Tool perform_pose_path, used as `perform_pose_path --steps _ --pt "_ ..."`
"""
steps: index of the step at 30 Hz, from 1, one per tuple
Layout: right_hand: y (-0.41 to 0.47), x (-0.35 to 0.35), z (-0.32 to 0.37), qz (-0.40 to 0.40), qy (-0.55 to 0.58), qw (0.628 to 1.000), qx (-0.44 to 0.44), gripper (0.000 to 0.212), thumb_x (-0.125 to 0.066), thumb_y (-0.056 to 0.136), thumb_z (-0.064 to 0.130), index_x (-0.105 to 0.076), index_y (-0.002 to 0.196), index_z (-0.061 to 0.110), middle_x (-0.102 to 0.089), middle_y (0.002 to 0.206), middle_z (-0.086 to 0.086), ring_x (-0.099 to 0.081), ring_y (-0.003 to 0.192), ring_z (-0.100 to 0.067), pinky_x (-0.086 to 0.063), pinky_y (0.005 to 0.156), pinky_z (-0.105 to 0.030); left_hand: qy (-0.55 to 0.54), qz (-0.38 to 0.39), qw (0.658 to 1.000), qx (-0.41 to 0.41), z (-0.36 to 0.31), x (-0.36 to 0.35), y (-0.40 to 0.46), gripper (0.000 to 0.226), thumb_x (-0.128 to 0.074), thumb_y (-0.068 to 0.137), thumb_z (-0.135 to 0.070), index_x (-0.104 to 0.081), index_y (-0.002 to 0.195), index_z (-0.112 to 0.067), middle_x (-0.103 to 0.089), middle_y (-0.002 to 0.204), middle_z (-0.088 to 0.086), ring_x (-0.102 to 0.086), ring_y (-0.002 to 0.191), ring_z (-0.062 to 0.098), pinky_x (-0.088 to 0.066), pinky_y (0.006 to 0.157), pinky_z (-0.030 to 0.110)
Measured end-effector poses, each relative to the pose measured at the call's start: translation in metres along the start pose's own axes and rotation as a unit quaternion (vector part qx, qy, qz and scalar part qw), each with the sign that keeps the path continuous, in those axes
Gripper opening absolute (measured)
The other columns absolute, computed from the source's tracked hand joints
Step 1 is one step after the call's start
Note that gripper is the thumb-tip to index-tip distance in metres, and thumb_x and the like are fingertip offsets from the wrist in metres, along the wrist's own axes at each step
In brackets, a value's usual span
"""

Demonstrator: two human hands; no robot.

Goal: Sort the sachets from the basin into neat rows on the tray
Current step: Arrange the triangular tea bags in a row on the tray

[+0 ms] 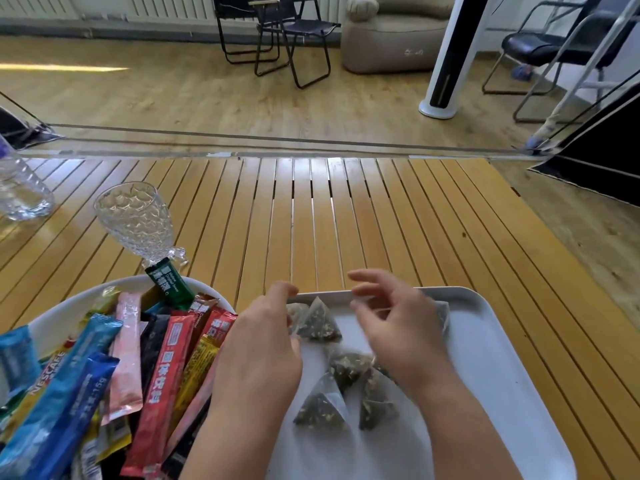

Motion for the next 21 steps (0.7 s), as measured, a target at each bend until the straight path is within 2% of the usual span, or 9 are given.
perform_pose_path --steps 2,4,6,8,10,12,14,17,21 --pt "0.0 0.039 0.002 -0.11 -0.009 0.994 0.02 0.027 -0.068 0.086 0.007 -0.07 0.102 0.028 -0.067 0.085 0.013 -0.061 0.072 -0.002 -0.052 0.063 -0.013 -0.01 0.005 1.0 -0.019 -0.007 0.0 -0.002 0.042 -0.068 0.085 -0.014 -0.049 0.116 -0.033 -0.057 0.094 -0.014 -0.058 0.086 0.005 -0.052 0.074 0.022" --pt "-0.002 0.063 -0.007 -0.161 -0.06 0.985 0.002 0.021 -0.071 0.083 0.014 -0.07 0.099 0.029 -0.067 0.086 0.012 -0.059 0.067 -0.004 -0.046 0.058 -0.008 -0.018 0.015 0.999 -0.037 -0.016 -0.003 -0.005 0.036 -0.068 0.085 -0.017 -0.048 0.11 -0.034 -0.056 0.092 -0.016 -0.056 0.084 0.001 -0.051 0.07 0.017" --pt "0.0 0.064 -0.028 -0.125 -0.103 0.985 -0.058 0.023 -0.076 0.079 0.025 -0.068 0.099 0.033 -0.065 0.09 0.013 -0.058 0.069 -0.003 -0.041 0.058 -0.007 -0.014 0.024 0.998 -0.048 -0.023 -0.006 -0.008 0.03 -0.066 0.087 -0.02 -0.048 0.105 -0.035 -0.056 0.092 -0.016 -0.055 0.083 0.0 -0.049 0.069 0.017" --pt "-0.002 0.053 -0.049 -0.059 -0.133 0.982 -0.118 0.023 -0.078 0.076 0.031 -0.066 0.095 0.033 -0.064 0.088 0.014 -0.058 0.076 -0.001 -0.043 0.062 -0.014 0.0 0.036 0.998 -0.052 -0.026 -0.01 -0.011 0.024 -0.065 0.087 -0.022 -0.05 0.099 -0.036 -0.054 0.091 -0.017 -0.055 0.084 0.001 -0.049 0.071 0.018" --pt "-0.004 0.049 -0.057 -0.039 -0.161 0.976 -0.144 0.01 -0.075 0.078 0.028 -0.067 0.084 0.029 -0.064 0.08 0.014 -0.06 0.077 -0.002 -0.047 0.065 -0.021 0.018 0.061 0.997 -0.048 -0.024 -0.017 -0.013 0.019 -0.063 0.088 -0.024 -0.053 0.097 -0.037 -0.054 0.092 -0.017 -0.054 0.086 0.002 -0.048 0.073 0.02" --pt "-0.002 0.048 -0.053 -0.051 -0.173 0.974 -0.135 0.009 -0.069 0.084 0.024 -0.067 0.075 0.023 -0.065 0.073 0.012 -0.062 0.075 -0.006 -0.05 0.066 -0.026 0.044 0.096 0.994 -0.036 -0.018 -0.028 -0.015 0.016 -0.061 0.089 -0.025 -0.055 0.099 -0.036 -0.056 0.097 -0.014 -0.055 0.089 0.005 -0.049 0.075 0.022" --pt "-0.001 0.042 -0.044 -0.062 -0.163 0.979 -0.108 0.012 -0.066 0.087 0.024 -0.067 0.076 0.022 -0.065 0.07 0.012 -0.061 0.072 -0.005 -0.05 0.064 -0.026 0.064 0.129 0.989 -0.024 -0.012 -0.039 -0.019 0.015 -0.059 0.089 -0.027 -0.057 0.1 -0.036 -0.057 0.101 -0.013 -0.055 0.092 0.008 -0.049 0.077 0.025" --pt "0.002 0.018 -0.026 -0.032 -0.118 0.99 -0.068 0.001 -0.068 0.088 0.026 -0.069 0.088 0.025 -0.066 0.075 0.013 -0.061 0.074 0.0 -0.053 0.068 -0.022 0.075 0.158 0.984 -0.023 -0.01 -0.049 -0.023 0.016 -0.058 0.087 -0.028 -0.058 0.101 -0.036 -0.057 0.102 -0.013 -0.056 0.095 0.01 -0.051 0.079 0.029" --pt "0.002 -0.006 -0.022 0.023 -0.097 0.993 -0.068 0.018 -0.068 0.088 0.029 -0.06 0.102 0.034 -0.062 0.085 0.016 -0.06 0.078 0.002 -0.052 0.071 -0.02 0.07 0.146 0.987 -0.022 -0.01 -0.048 -0.02 0.011 -0.059 0.087 -0.034 -0.059 0.098 -0.035 -0.058 0.098 -0.013 -0.057 0.093 0.008 -0.051 0.078 0.028"
Point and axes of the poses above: each hand's wrist, its own y-axis towards the middle knuckle, its own x-axis out of the back of the hand, z = x × y, the point moved 10 cm from there along y, towards the middle knuckle
